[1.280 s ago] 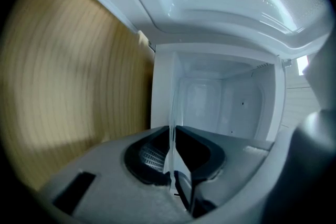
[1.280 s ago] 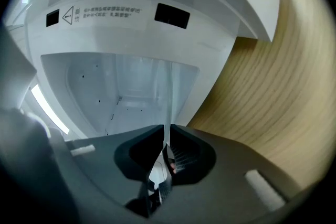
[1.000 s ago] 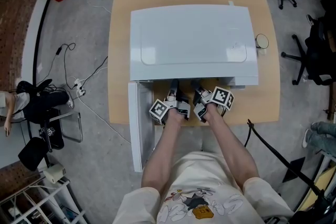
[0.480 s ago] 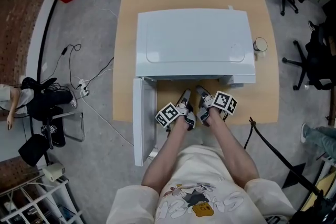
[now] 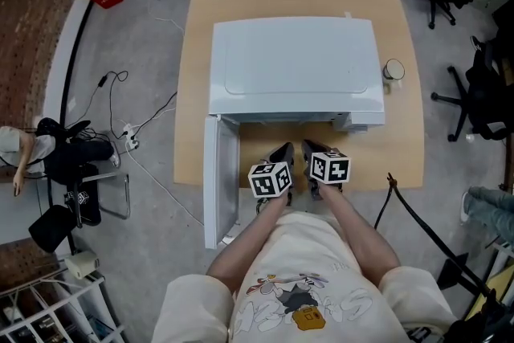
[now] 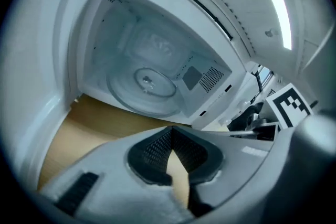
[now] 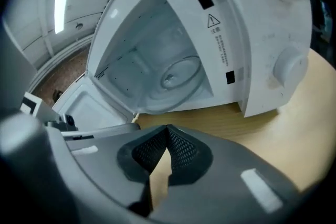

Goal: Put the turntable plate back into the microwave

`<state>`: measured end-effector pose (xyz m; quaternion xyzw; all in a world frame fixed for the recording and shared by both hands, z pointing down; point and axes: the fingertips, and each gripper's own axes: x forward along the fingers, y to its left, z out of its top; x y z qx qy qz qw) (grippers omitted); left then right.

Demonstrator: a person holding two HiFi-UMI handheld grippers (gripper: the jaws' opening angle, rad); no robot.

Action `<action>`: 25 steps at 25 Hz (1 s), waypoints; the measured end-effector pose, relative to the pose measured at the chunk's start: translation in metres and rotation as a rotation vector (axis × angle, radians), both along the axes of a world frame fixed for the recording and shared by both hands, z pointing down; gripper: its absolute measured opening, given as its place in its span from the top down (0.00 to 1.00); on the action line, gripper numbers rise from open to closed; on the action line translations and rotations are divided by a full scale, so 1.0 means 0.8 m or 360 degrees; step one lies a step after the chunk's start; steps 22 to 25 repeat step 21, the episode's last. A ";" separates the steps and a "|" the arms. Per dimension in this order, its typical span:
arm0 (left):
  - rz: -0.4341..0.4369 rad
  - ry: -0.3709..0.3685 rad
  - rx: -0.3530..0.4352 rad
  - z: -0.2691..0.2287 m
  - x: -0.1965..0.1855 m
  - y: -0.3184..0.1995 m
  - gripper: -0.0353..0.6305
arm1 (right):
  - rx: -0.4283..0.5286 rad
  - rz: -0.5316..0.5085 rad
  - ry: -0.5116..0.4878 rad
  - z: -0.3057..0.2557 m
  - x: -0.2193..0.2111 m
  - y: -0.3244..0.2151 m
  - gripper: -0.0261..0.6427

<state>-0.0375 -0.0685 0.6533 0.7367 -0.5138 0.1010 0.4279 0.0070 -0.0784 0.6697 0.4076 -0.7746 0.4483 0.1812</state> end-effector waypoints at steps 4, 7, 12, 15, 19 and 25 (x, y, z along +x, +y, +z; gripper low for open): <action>0.0133 -0.0190 0.0074 -0.010 0.008 -0.001 0.95 | 0.0097 -0.0127 0.0111 -0.006 -0.006 0.002 0.95; 0.0202 -0.0256 0.0109 -0.016 0.013 0.001 0.95 | 0.0156 -0.0161 0.0141 -0.013 -0.008 -0.002 0.95; 0.0171 -0.0198 0.0110 -0.019 0.012 -0.001 0.94 | 0.0172 -0.0186 0.0128 -0.017 -0.018 -0.004 0.95; 0.0172 -0.0218 0.0088 -0.014 0.010 -0.001 0.95 | 0.0175 -0.0213 0.0126 -0.017 -0.023 -0.001 0.95; 0.0171 -0.0220 0.0087 -0.017 0.008 -0.001 0.95 | 0.0177 -0.0228 0.0125 -0.021 -0.028 0.000 0.95; 0.0164 -0.0212 0.0095 -0.019 0.008 0.000 0.95 | 0.0176 -0.0230 0.0125 -0.023 -0.028 0.002 0.95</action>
